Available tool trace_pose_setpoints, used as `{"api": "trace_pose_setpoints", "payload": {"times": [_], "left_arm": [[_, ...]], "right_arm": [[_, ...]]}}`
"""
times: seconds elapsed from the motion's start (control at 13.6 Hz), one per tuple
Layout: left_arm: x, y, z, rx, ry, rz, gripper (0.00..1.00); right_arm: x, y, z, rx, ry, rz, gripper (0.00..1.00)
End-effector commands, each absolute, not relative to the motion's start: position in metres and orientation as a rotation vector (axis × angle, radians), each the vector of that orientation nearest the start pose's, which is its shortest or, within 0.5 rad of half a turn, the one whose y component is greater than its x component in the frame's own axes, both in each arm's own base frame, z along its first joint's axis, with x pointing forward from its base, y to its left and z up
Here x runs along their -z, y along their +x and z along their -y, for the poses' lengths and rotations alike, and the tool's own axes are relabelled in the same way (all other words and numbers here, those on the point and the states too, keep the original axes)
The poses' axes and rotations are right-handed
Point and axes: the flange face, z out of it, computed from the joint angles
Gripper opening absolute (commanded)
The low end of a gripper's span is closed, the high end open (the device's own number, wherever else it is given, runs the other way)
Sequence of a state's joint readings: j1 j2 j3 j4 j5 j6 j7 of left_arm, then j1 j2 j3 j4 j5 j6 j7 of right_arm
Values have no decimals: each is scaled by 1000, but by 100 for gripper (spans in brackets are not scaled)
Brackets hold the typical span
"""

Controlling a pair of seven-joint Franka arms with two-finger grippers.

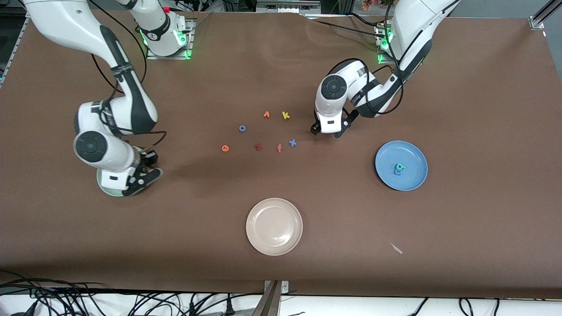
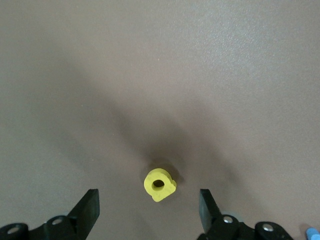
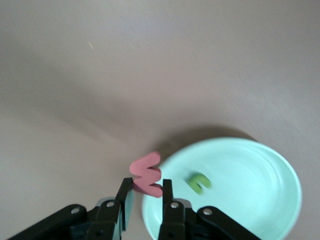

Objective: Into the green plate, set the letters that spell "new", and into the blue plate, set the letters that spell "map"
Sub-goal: 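Drop the w on the green plate while the left gripper reaches the yellow a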

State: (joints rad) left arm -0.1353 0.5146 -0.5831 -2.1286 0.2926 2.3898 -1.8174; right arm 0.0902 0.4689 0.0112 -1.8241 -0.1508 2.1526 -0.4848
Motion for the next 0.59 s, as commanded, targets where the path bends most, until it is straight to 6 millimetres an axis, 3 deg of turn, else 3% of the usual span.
{"api": "trace_pose_setpoints", "payload": {"times": [0.0,0.15,0.37,0.44,0.52], "left_arm": [[-190,415,361,-156,-2731,1366,85],[-184,414,361,-165,-2743,1371,79],[-184,421,354,-168,-2735,1397,78],[-181,419,356,-175,-2734,1391,76],[-178,418,356,-184,-2735,1396,73]], "right_arm": [[-268,615,-11,-209,-2983,1178,15],[-250,605,7,-161,-2965,1173,16],[-222,595,31,-101,-2962,1190,17],[-222,595,30,-100,-2960,1189,23],[-223,596,29,-89,-2963,1155,67]]}}
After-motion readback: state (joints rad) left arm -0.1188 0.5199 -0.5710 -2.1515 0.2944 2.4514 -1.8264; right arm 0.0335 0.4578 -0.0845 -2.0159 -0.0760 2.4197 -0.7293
